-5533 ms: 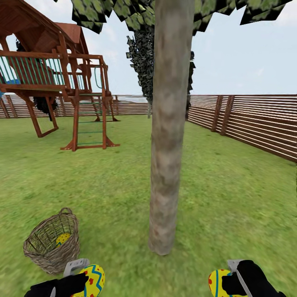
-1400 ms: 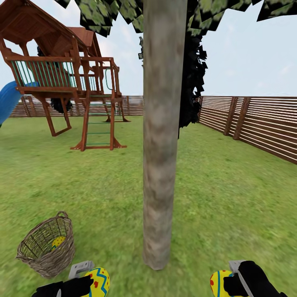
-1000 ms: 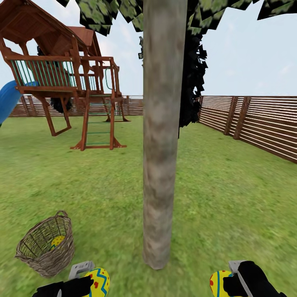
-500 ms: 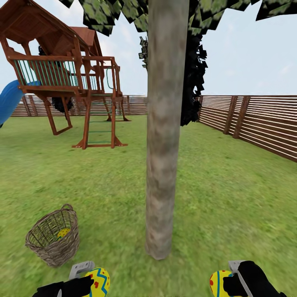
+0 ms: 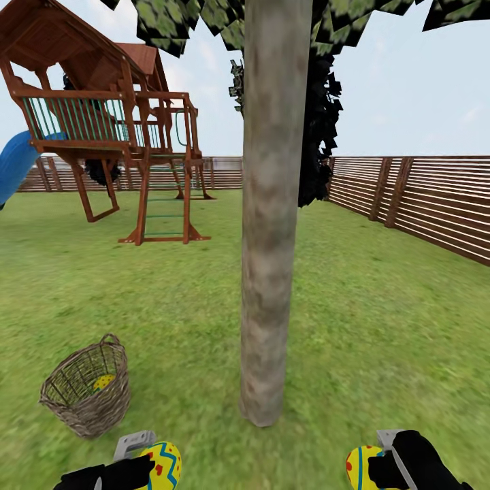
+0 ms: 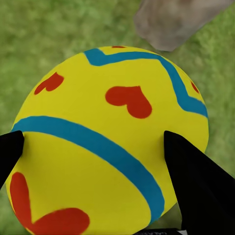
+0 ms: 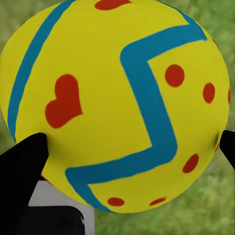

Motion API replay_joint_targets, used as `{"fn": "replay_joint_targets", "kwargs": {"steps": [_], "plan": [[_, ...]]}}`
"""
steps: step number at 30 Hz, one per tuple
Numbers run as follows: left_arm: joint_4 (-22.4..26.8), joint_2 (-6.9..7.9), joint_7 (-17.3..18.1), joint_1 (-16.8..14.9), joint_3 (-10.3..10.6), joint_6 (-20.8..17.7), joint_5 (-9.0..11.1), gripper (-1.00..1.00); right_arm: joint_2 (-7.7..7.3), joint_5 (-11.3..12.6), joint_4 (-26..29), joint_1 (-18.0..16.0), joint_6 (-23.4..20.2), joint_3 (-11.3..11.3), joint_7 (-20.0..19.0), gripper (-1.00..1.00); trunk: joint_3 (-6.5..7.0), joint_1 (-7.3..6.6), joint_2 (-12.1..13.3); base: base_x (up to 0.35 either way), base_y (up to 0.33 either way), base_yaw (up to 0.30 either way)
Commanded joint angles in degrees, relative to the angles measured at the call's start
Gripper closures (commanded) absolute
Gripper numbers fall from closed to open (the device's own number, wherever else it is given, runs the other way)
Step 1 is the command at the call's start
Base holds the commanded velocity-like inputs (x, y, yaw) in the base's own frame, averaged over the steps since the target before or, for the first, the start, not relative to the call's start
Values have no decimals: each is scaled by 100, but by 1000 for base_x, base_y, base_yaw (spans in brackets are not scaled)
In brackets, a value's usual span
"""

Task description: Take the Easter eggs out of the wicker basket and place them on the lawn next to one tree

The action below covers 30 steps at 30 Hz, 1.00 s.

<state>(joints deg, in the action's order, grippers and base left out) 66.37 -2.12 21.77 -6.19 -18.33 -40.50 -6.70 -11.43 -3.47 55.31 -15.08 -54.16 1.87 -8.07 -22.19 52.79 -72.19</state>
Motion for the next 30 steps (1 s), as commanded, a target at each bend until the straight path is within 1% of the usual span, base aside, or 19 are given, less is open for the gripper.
{"fn": "replay_joint_targets", "kwargs": {"steps": [1,30], "plan": [[8,-7,56,-5,-18,-19,-60,100,0,-39,6,-3,-21,6,-45,100,-25,23,-46,0,0,0],[16,-7,56,-5,-22,-27,-51,100,0,-48,6,-3,-20,6,-45,100,-546,660,-1209,0,0,0]]}}
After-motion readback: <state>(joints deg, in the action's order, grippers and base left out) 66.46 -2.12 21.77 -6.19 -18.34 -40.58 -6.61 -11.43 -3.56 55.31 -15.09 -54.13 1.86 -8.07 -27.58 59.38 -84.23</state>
